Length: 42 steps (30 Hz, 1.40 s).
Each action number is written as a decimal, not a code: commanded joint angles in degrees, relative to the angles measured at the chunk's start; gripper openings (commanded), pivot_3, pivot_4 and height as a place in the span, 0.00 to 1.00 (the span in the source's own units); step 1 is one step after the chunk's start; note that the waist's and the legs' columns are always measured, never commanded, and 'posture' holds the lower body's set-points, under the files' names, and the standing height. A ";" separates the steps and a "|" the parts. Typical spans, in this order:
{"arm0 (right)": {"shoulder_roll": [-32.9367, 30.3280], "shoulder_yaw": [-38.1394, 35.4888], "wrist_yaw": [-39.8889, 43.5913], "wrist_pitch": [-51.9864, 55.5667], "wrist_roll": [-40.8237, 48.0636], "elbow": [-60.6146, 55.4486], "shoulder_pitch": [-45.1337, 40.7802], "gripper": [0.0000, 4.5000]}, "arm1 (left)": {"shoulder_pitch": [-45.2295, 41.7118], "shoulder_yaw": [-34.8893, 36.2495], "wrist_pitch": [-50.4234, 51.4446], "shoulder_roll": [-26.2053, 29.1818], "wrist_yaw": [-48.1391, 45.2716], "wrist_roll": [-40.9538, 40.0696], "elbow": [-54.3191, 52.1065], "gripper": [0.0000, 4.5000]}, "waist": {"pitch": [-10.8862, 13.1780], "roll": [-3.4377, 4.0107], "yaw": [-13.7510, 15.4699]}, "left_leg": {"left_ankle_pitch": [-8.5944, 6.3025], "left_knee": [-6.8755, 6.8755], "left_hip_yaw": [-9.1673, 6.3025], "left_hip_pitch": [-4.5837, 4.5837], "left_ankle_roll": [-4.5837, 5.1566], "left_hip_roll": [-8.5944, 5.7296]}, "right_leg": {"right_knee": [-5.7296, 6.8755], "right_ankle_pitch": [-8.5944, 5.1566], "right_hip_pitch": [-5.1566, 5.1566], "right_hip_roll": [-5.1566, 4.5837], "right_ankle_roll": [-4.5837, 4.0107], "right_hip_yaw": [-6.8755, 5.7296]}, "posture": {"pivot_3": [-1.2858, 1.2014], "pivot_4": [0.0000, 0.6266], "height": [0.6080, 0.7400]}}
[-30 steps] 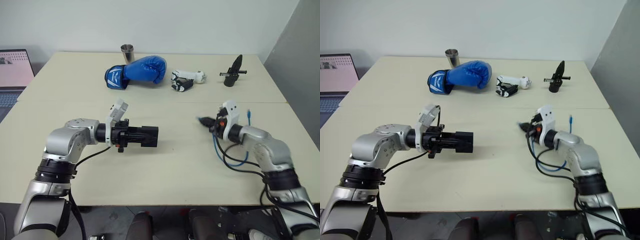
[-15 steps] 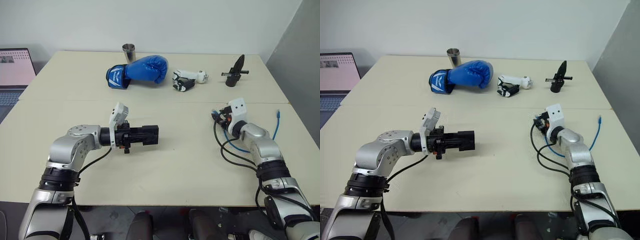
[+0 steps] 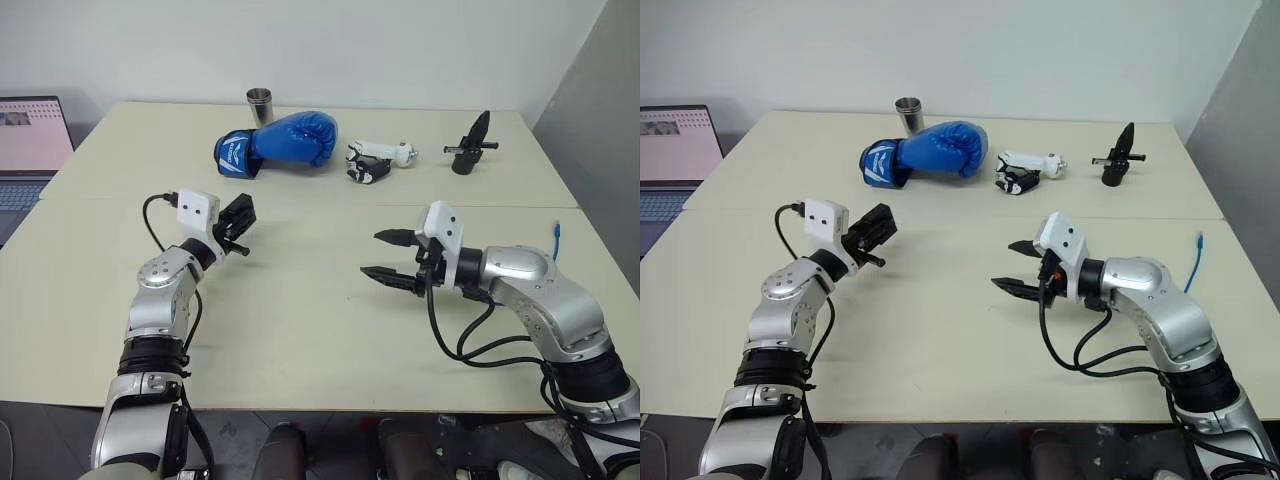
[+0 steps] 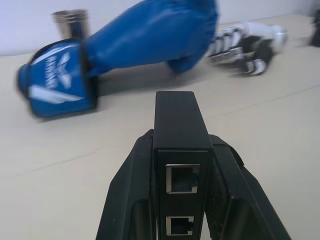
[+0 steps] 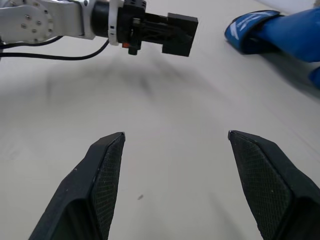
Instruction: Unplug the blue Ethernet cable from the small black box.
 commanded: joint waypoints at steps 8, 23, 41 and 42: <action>0.19 3.42 1.60 0.77 -1.90 -1.18 -2.40 0.79 | 1.96 1.27 -5.00 -1.35 3.90 1.72 4.25 0.40 | 0.00 0.00 0.04 | 0.00 0.10 -0.10 -0.11 0.00 0.01 | 0.00 0.00 -0.01 0.01 0.00 -0.12 | 0.52 0.24 1.00; 0.77 2.13 0.14 0.78 -3.49 -1.70 -0.65 0.79 | 10.44 2.03 2.48 0.35 1.70 -1.07 -10.33 0.99 | 0.00 0.00 -0.09 | 0.00 0.10 -0.10 -0.11 -0.01 0.03 | 0.02 0.00 -0.01 0.01 0.00 -0.11 | 0.52 0.24 1.00; -13.82 -15.99 6.73 5.37 6.73 -4.31 10.00 0.79 | 20.01 7.87 25.33 25.69 -21.88 -13.87 -33.01 0.99 | 0.02 0.03 -0.20 | -0.01 0.00 -0.02 0.10 0.00 0.08 | 0.01 -0.15 0.08 0.07 0.25 -0.03 | 0.52 0.24 1.00; -14.20 -16.22 7.03 5.50 6.93 -4.17 9.97 0.79 | 19.60 8.05 25.57 25.65 -21.92 -14.09 -32.88 0.99 | 0.03 0.03 -0.20 | -0.01 0.00 -0.01 0.11 0.00 0.08 | 0.01 -0.14 0.08 0.07 0.24 -0.01 | 0.52 0.24 1.00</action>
